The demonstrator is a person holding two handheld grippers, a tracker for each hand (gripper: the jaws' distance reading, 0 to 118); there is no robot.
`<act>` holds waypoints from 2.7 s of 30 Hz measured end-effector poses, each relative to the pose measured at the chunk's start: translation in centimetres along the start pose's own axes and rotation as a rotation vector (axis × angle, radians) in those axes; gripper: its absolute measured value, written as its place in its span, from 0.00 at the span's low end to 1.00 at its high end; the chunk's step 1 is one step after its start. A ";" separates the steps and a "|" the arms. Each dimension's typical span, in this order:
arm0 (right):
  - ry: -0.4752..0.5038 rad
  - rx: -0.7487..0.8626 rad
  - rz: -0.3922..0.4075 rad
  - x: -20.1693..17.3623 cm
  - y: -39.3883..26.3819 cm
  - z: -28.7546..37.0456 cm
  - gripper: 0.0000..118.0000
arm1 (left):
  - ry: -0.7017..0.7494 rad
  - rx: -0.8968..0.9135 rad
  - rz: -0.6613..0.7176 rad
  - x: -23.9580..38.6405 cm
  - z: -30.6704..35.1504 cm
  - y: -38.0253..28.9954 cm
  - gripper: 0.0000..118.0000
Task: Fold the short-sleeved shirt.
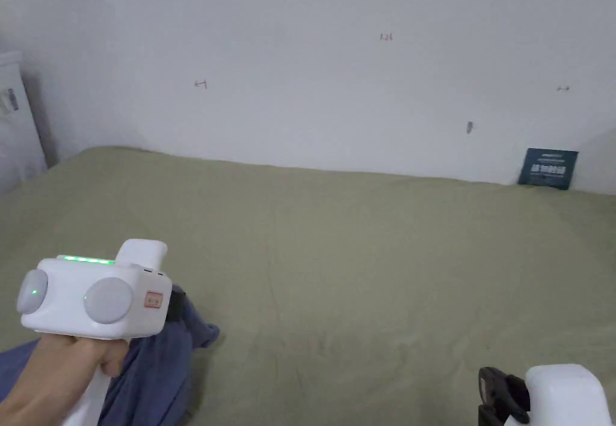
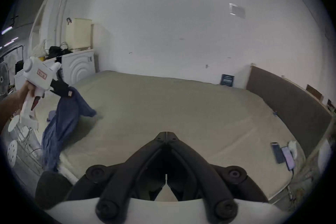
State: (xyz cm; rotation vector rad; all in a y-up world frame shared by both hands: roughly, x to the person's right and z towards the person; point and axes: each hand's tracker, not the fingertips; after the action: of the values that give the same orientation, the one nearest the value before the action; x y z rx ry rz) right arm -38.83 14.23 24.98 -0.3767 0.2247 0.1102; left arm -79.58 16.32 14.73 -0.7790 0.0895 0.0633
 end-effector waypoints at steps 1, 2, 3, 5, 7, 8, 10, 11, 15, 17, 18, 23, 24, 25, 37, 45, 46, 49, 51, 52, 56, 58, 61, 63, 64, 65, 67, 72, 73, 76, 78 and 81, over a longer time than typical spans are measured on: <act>-0.028 0.004 -0.007 1.0 -0.1 0.4 0.01 | -0.037 0.010 -0.031 2.6 -0.3 1.0 0.02; -0.045 0.006 -0.013 1.9 -0.2 0.7 0.01 | -0.068 0.018 -0.057 4.9 -0.6 1.8 0.02; -0.063 0.003 -0.021 2.9 -0.2 1.0 0.01 | -0.092 0.030 -0.084 7.6 -1.1 2.3 0.02; -0.102 0.001 -0.048 4.5 -0.4 1.3 0.01 | -0.152 0.038 -0.168 12.7 -2.0 3.5 0.02; -0.133 -0.001 -0.067 6.0 -0.6 1.4 0.01 | -0.235 0.032 -0.219 17.4 -4.1 4.2 0.02; -0.147 -0.001 -0.075 6.6 -0.7 1.4 0.01 | -0.264 0.027 -0.234 19.3 -4.8 4.4 0.02; -0.170 -0.010 -0.094 7.7 -1.0 1.0 0.01 | -0.337 0.018 -0.247 23.4 -6.5 4.4 0.02; -0.175 -0.013 -0.103 8.1 -1.2 0.8 0.01 | -0.370 0.012 -0.253 25.2 -7.3 4.1 0.02; -0.201 -0.051 -0.116 9.5 -2.4 -1.3 0.01 | -0.426 -0.051 -0.290 31.6 -12.8 3.0 0.02; -0.208 -0.076 -0.135 9.8 -3.0 -2.2 0.01 | -0.412 -0.129 -0.299 33.3 -16.1 1.4 0.02; -0.207 -0.089 -0.148 10.1 -3.2 -2.7 0.01 | -0.404 -0.158 -0.300 33.8 -17.7 0.5 0.02; -0.213 -0.125 -0.177 10.6 -4.2 -3.9 0.01 | -0.381 -0.213 -0.276 33.7 -19.9 -2.5 0.47; -0.215 -0.127 -0.171 10.6 -4.2 -4.0 0.01 | -0.382 -0.217 -0.276 33.1 -19.7 -2.8 0.83; -0.218 -0.127 -0.167 10.5 -4.1 -3.9 0.01 | -0.381 -0.220 -0.277 32.5 -19.0 -3.1 1.00; -0.181 0.040 -0.162 7.4 -0.4 0.5 0.01 | -0.149 0.320 -0.098 15.5 4.7 -4.6 0.14; -0.143 0.122 -0.112 3.7 -0.2 3.1 0.01 | 0.175 0.483 0.036 6.3 13.5 -11.6 0.00; -0.139 0.127 -0.112 3.4 -0.2 3.1 0.01 | 0.194 0.504 0.055 5.5 14.0 -12.0 0.00; -0.123 0.138 -0.120 2.7 0.0 3.2 0.01 | 0.217 0.534 0.069 5.4 16.8 -13.4 0.00; -0.128 0.147 -0.121 2.3 0.1 3.2 0.01 | 0.222 0.524 0.087 4.3 16.6 -13.6 0.00; -0.126 0.151 -0.123 2.3 0.2 3.2 0.01 | 0.234 0.525 0.089 4.1 16.6 -13.8 0.00; -0.138 0.161 -0.109 2.0 0.3 2.9 0.01 | 0.235 0.500 0.106 3.3 16.1 -14.1 0.00; -0.134 0.155 -0.102 1.9 0.3 2.8 0.01 | 0.237 0.480 0.097 2.9 15.5 -14.1 0.00; -0.120 0.139 -0.092 1.5 0.2 2.4 0.01 | 0.154 0.351 0.155 2.0 13.8 -13.9 0.00; -0.107 0.126 -0.083 1.2 0.0 2.1 0.01 | 0.105 0.226 0.155 0.2 10.8 -13.7 0.00; -0.100 0.119 -0.078 1.0 -0.1 1.9 0.01 | 0.087 0.151 0.151 -0.5 9.1 -13.7 0.00; -0.093 0.115 -0.075 0.8 -0.2 1.8 0.01 | 0.073 0.098 0.154 -1.0 7.7 -14.0 0.01; -0.084 0.104 -0.074 0.5 -0.6 1.3 0.01 | 0.051 -0.016 0.210 -2.4 4.3 -15.0 0.15; -0.062 0.037 -0.068 0.0 -1.7 -0.5 0.01 | 0.055 -0.230 0.276 -4.4 -3.1 -17.4 0.99; -0.062 0.026 -0.065 -0.1 -1.9 -0.9 0.01 | 0.080 -0.245 0.255 -4.3 -4.1 -17.8 0.99; -0.054 0.008 -0.063 -0.2 -2.3 -1.5 0.01 | 0.144 -0.356 0.202 -2.5 -5.4 -19.1 0.95; -0.051 -0.002 -0.060 -0.1 -2.4 -1.8 0.01 | 0.137 -0.386 0.200 -1.8 -6.3 -19.9 0.93; -0.054 -0.020 -0.052 0.0 -2.5 -2.2 0.01 | 0.154 -0.371 0.173 -1.6 -5.3 -18.8 0.87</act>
State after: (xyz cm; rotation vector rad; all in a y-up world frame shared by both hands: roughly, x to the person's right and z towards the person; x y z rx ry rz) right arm -38.93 11.07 23.87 -0.3983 0.1606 0.0713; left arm -79.74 -0.81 24.22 -1.1451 0.2978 0.1879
